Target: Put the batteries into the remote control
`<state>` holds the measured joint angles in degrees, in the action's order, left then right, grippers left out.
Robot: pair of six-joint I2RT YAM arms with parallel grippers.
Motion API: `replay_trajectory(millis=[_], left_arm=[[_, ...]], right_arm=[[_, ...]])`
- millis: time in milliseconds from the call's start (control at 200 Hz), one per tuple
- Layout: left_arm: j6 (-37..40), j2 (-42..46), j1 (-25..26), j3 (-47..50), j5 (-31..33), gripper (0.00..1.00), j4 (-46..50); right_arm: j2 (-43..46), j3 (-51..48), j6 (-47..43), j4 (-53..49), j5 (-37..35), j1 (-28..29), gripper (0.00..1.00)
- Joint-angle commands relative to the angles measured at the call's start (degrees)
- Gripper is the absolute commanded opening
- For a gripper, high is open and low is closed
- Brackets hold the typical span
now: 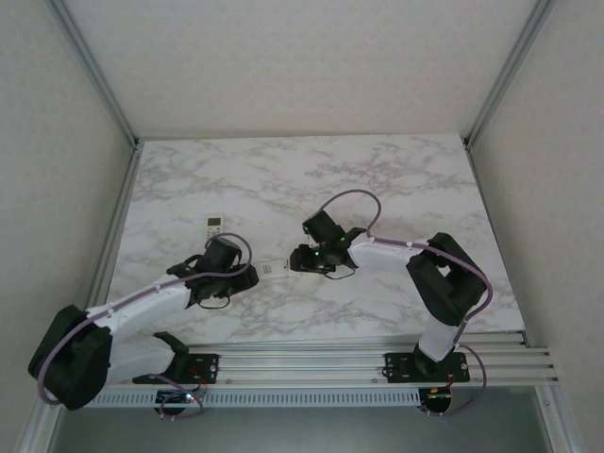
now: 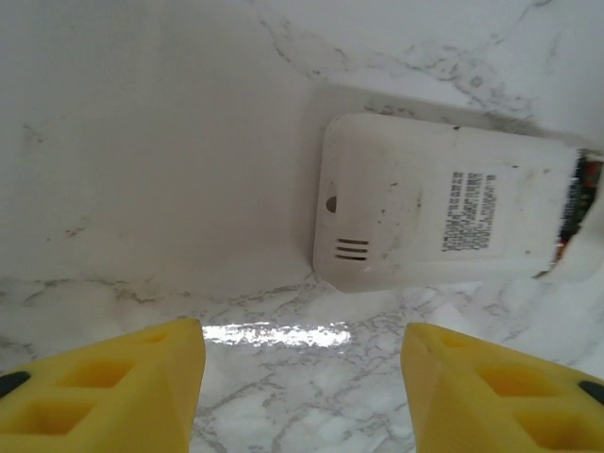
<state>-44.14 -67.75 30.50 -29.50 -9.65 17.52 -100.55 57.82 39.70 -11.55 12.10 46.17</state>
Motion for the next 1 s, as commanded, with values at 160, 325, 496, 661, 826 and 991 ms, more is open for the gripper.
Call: replay_trajectory(millis=[160, 325, 496, 661, 826, 991], left_arm=[[2.01, -5.71, 1.36, -2.45, 1.61, 0.51, -4.18], [3.98, -9.41, 1.75, -2.96, 1.63, 0.47, -5.33], [5.12, -13.71, 2.26, -3.46, 3.49, 0.41, -6.27], [5.68, -16.07, 2.61, -3.55, 8.29, 0.37, -5.87], [5.73, -17.98, 2.68, -3.29, 10.09, 0.36, -6.20], [5.30, -18.25, 2.64, -3.07, 7.74, 0.35, -8.18]], right_arm=[[-5.13, 4.35, -1.77, -0.96, -1.15, 0.33, 0.36], [-6.56, 5.75, -3.04, -2.63, -2.68, 0.50, 0.35], [-7.96, 8.03, -4.41, -5.09, -4.57, 1.42, 0.34], [-9.75, 11.28, -6.70, -7.22, -6.69, 1.42, 0.34], [-12.02, 13.23, -7.35, -8.37, -5.99, 1.52, 0.34], [-12.76, 10.96, -3.90, -6.96, -3.98, 2.73, 0.30]])
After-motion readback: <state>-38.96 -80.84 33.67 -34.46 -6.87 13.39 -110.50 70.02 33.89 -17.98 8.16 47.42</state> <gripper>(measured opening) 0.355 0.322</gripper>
